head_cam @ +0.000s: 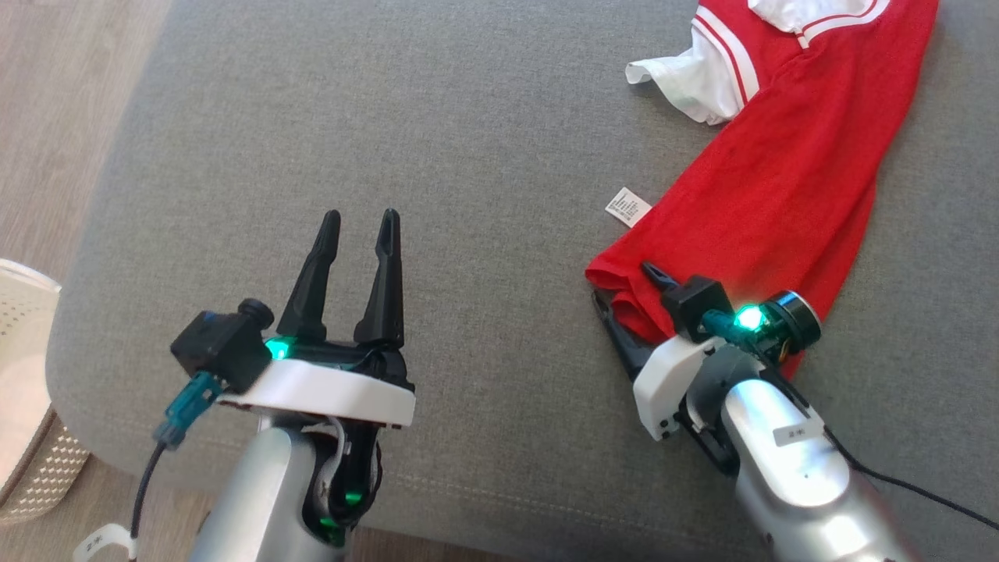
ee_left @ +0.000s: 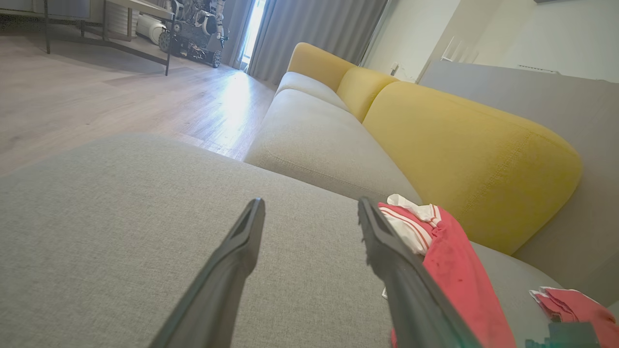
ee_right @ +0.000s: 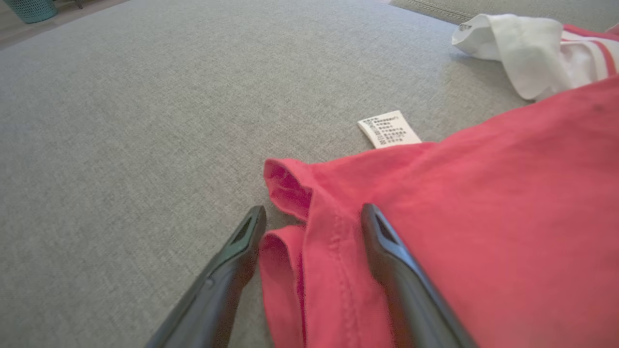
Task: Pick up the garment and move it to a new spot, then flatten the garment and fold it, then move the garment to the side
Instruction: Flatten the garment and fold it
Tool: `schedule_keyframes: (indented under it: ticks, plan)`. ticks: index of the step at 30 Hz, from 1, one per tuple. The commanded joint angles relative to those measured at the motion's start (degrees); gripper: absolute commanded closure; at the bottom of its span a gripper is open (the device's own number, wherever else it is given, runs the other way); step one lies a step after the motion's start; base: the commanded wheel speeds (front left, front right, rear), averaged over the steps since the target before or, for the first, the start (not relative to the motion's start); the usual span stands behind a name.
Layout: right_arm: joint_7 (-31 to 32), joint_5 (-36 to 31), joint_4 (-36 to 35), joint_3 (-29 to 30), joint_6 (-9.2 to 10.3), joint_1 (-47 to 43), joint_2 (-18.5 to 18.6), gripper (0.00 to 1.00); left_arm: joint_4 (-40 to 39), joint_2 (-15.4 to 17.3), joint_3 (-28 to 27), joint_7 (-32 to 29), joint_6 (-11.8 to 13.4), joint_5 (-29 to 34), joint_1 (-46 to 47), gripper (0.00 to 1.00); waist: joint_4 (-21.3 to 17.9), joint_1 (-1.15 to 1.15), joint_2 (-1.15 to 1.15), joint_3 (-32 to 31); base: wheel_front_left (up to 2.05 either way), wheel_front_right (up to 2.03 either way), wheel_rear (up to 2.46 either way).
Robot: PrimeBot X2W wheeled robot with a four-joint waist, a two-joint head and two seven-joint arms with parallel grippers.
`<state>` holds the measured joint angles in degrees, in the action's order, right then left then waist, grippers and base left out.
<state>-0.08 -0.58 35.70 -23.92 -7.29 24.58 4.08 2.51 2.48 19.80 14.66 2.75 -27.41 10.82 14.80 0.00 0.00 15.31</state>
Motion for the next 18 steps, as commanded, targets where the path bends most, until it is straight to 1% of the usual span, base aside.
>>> schedule_keyframes:
  ticks: [1,5,8,9,11,12,14,18]
  plan:
    - [-0.4,-0.3,-0.7,-0.7,-0.20,1.8,-1.0,0.00,-1.8,0.4,-1.5,0.3,0.5,-0.5,1.7,0.00,0.0,0.00,0.00,0.0,0.00,0.00,0.00]
    - [-1.5,1.1,0.4,0.1,-0.20,2.1,-1.1,0.00,-1.7,0.4,-1.5,0.3,0.6,-0.5,1.7,0.00,-0.2,0.00,0.00,-0.1,0.00,0.00,0.00]
    - [-2.1,2.7,0.8,-0.3,-0.20,2.4,-1.2,0.00,-1.5,0.4,-1.3,0.3,0.6,-0.4,1.7,0.00,-0.6,0.00,0.00,-0.4,0.00,0.00,0.00]
    - [-2.2,3.0,1.0,-0.6,-0.20,2.6,-1.2,0.36,-1.4,0.4,-1.3,0.3,0.5,-0.4,1.7,0.00,-0.7,0.00,0.00,-0.4,0.00,0.00,0.00]
    - [-2.3,4.2,1.3,-0.8,-0.20,2.9,-1.2,0.81,-1.4,0.4,-1.2,0.3,0.5,-0.4,1.9,0.00,-0.9,0.00,0.00,-0.5,0.00,0.00,0.00]
    - [-2.3,5.2,1.3,-0.9,-0.20,3.0,-1.2,1.00,-1.4,0.4,-1.1,0.3,0.5,-0.4,2.0,0.00,-1.0,0.00,0.00,-0.5,0.00,0.00,0.00]
    - [-2.9,7.0,1.1,-1.3,-0.20,3.5,-1.2,1.00,-1.3,0.4,-1.3,0.3,0.7,-0.3,2.1,0.00,-1.4,0.00,0.00,-0.6,0.00,0.00,0.00]
    - [-4.6,8.6,0.1,-1.0,-0.20,3.5,-1.2,1.00,-1.2,0.4,-1.9,0.3,0.7,-0.1,1.7,0.00,-2.5,0.00,0.00,-1.3,0.00,0.00,0.00]
